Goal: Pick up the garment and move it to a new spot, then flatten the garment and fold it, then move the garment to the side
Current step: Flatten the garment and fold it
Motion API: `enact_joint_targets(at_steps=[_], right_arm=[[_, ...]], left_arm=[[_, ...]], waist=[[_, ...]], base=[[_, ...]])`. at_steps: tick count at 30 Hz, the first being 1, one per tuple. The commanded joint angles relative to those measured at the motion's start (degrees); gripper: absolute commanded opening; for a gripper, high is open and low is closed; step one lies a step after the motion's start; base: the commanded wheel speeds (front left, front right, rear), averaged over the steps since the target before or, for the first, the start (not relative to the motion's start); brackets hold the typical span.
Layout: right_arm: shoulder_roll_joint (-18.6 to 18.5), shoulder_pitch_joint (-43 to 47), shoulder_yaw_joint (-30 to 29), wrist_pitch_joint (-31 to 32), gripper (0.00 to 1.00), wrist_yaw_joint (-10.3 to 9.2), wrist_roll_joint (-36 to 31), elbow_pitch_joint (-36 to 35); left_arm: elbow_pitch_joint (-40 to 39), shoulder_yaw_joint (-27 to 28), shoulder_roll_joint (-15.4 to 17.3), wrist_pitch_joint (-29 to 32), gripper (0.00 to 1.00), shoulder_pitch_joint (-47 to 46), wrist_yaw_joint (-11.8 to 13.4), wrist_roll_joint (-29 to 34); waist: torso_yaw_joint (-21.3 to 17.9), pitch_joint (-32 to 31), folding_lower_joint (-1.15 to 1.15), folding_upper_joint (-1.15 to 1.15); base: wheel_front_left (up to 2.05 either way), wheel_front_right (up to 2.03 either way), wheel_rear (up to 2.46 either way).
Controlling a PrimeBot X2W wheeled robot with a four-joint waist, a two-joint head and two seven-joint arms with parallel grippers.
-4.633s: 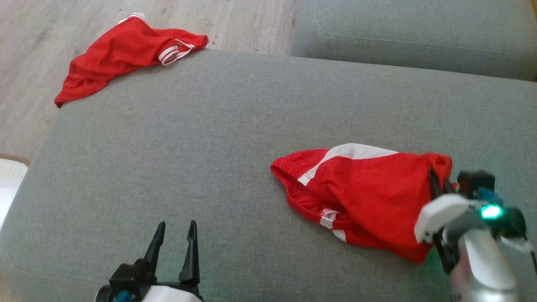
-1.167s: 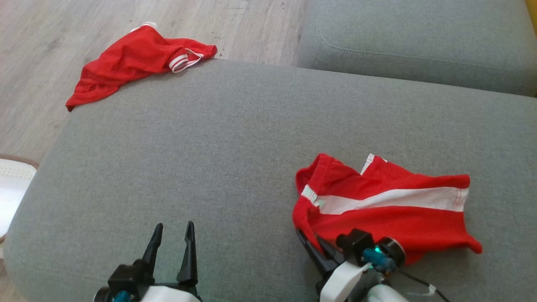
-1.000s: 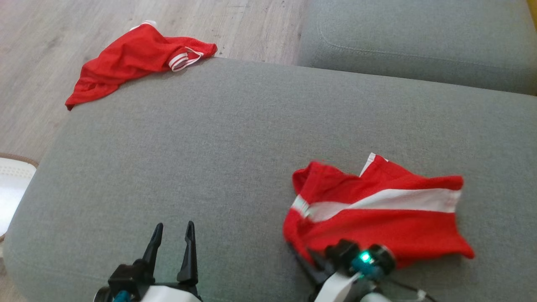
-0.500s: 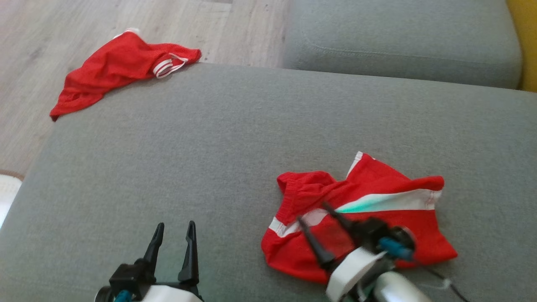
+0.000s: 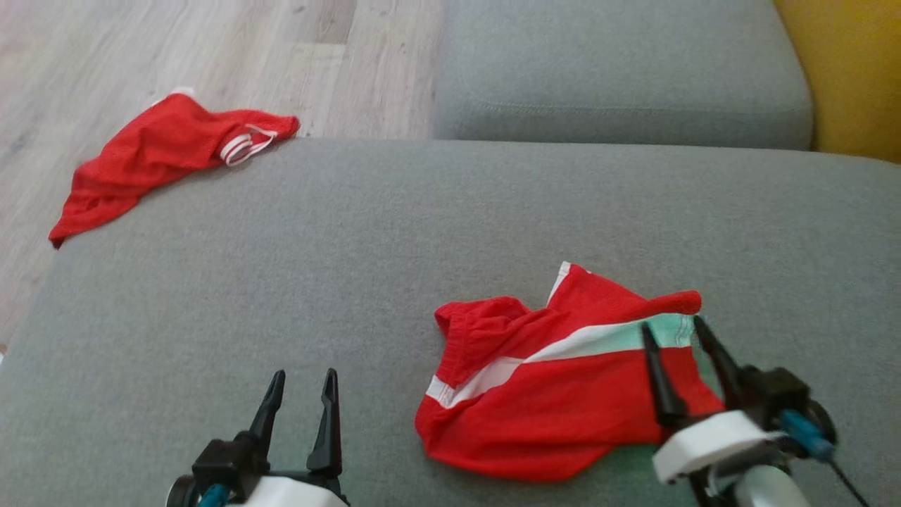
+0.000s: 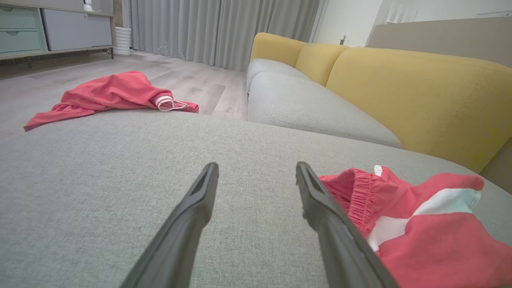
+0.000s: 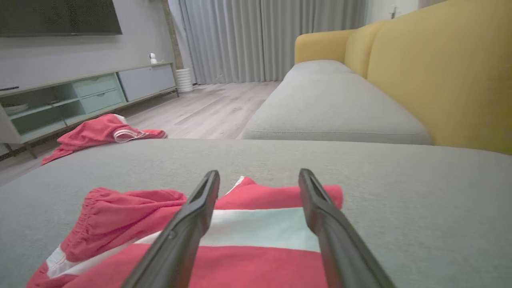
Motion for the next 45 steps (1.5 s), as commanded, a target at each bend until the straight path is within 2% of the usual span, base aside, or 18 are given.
enact_joint_targets(at_steps=[1,9,32,36,40,45], right_arm=[[-0.10,-1.12,0.40,-0.93,1.00,0.43,-0.22,-2.53],[-0.10,3.08,-5.10,-0.86,1.00,0.43,0.25,-5.81],[-0.10,4.37,-4.30,1.18,1.00,0.43,0.35,-6.89],[-0.10,4.04,-3.80,1.45,1.00,0.43,-0.02,-6.90],[-0.10,3.81,-3.57,1.83,1.00,0.43,-0.77,-7.03],[-0.10,3.63,-3.04,2.29,1.00,0.43,-1.21,-7.13]], left_arm=[[-1.41,2.11,0.11,-0.64,1.00,-1.95,0.17,-0.33],[-1.66,3.19,0.31,-0.67,1.00,-0.26,0.03,-1.65],[-1.34,2.93,0.51,-0.10,1.00,-0.45,-0.40,-1.24],[-0.54,-0.31,0.42,3.35,1.00,-2.66,-2.05,-0.10],[1.58,-4.65,-0.52,9.80,1.00,-6.58,-4.59,0.71],[5.04,-7.10,-2.20,18.02,1.00,-10.42,-7.73,-1.89]], waist=[[-0.39,-0.44,0.00,0.00],[-1.11,-1.65,0.00,0.00],[-1.31,-1.42,0.00,0.00],[-1.98,-0.76,0.00,0.00],[-2.97,0.09,0.00,0.00],[-4.38,1.05,0.00,0.00]], base=[[0.00,0.00,0.00],[0.00,0.00,0.00],[0.00,0.00,0.00],[0.00,0.00,0.00],[0.00,0.00,0.00],[0.00,0.00,0.00]])
